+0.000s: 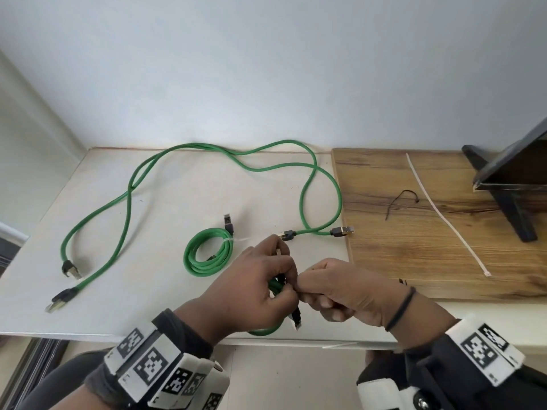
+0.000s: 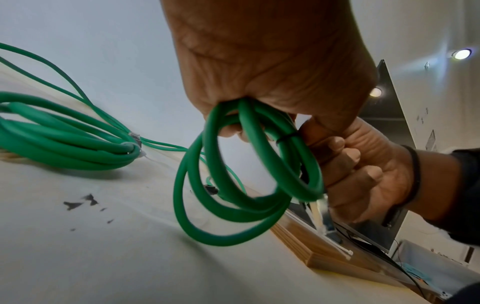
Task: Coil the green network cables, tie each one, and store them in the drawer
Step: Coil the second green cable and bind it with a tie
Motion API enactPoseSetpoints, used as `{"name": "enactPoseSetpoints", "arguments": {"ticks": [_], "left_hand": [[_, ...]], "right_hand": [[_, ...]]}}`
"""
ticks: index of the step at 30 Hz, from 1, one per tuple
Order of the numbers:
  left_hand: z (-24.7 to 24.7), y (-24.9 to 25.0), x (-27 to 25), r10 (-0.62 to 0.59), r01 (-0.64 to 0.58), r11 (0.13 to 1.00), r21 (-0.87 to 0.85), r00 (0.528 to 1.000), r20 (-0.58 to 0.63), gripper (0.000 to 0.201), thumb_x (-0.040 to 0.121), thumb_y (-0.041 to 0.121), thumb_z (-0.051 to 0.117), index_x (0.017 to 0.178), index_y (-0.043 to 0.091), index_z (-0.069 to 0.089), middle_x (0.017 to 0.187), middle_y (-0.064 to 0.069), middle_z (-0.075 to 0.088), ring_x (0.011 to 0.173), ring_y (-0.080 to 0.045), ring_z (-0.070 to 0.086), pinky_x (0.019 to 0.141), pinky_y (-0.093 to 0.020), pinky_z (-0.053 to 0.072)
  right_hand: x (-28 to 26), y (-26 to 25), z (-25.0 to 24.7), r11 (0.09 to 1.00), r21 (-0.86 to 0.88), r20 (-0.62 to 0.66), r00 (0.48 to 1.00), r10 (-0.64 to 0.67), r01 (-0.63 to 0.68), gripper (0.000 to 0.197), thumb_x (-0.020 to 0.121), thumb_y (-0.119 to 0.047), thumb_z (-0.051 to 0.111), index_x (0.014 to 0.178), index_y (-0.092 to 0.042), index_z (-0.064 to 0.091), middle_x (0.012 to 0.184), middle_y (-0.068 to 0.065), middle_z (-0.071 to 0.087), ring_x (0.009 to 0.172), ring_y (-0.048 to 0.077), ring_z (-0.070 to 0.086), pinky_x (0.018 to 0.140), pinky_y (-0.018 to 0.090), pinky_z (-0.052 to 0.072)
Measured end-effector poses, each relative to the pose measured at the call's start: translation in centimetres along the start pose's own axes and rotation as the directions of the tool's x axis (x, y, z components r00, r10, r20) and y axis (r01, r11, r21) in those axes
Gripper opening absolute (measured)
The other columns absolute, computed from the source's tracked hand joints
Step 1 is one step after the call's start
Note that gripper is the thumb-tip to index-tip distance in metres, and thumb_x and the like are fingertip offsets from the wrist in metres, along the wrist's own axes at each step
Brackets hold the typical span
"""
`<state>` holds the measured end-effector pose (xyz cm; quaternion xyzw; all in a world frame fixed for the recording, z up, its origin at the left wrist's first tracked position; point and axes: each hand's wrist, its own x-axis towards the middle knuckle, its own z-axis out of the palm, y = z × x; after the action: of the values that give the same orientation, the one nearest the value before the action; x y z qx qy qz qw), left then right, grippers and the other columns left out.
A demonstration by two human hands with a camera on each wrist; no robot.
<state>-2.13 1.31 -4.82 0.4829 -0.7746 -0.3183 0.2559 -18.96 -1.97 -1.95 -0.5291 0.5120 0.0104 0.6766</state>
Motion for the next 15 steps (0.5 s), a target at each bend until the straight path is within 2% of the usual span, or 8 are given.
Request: {"name": "enactPoseSetpoints", "arguments": {"ticks": [4, 8, 11, 15], "left_hand": [[0.1, 0.1, 0.1, 0.002, -0.001, 0.999, 0.035, 1.000, -0.003, 0.005, 0.070, 0.030, 0.050, 0.068, 0.029, 0.055, 0.085, 0.007, 0.045, 0.068, -0.008, 0.046, 0.065, -0.025, 0.037], [0.5, 0.3, 0.2, -0.040, 0.044, 0.993, 0.106, 0.998, -0.044, 0.009, 0.068, 0.032, 0.047, 0.067, 0.026, 0.053, 0.083, 0.008, 0.043, 0.069, -0.010, 0.044, 0.068, -0.029, 0.035], [0.5, 0.5, 0.5, -0.105, 0.110, 0.993, 0.045, 0.988, -0.110, 0.010, 0.068, 0.037, 0.046, 0.065, 0.029, 0.052, 0.083, 0.010, 0.043, 0.071, -0.008, 0.047, 0.069, -0.027, 0.032], [0.4, 0.6, 0.7, -0.163, 0.159, 0.987, -0.034, 0.972, -0.169, 0.008, 0.067, 0.039, 0.048, 0.062, 0.033, 0.050, 0.082, 0.010, 0.045, 0.074, -0.009, 0.050, 0.071, -0.031, 0.037]], "right_hand": [[0.1, -0.1, 0.1, 0.996, 0.080, -0.044, 0.998, 0.035, -0.032, 0.033, 0.082, -0.014, 0.049, 0.049, -0.016, 0.044, 0.046, -0.001, 0.029, 0.042, 0.012, 0.023, 0.037, 0.019, 0.017], [0.2, -0.3, 0.5, 0.988, 0.147, -0.112, 0.992, 0.061, -0.044, 0.036, 0.081, -0.019, 0.051, 0.048, -0.019, 0.038, 0.044, -0.004, 0.026, 0.043, 0.012, 0.020, 0.041, 0.021, 0.015], [0.1, -0.5, 0.8, 0.979, 0.203, -0.181, 0.983, 0.036, 0.002, 0.036, 0.080, -0.017, 0.050, 0.047, -0.020, 0.035, 0.048, -0.003, 0.026, 0.044, 0.011, 0.020, 0.041, 0.021, 0.015], [0.2, -0.8, 1.5, 0.954, 0.287, -0.258, 0.966, -0.012, 0.089, 0.032, 0.072, -0.015, 0.051, 0.044, -0.020, 0.034, 0.054, 0.005, 0.025, 0.046, 0.013, 0.017, 0.041, 0.021, 0.012]]}}
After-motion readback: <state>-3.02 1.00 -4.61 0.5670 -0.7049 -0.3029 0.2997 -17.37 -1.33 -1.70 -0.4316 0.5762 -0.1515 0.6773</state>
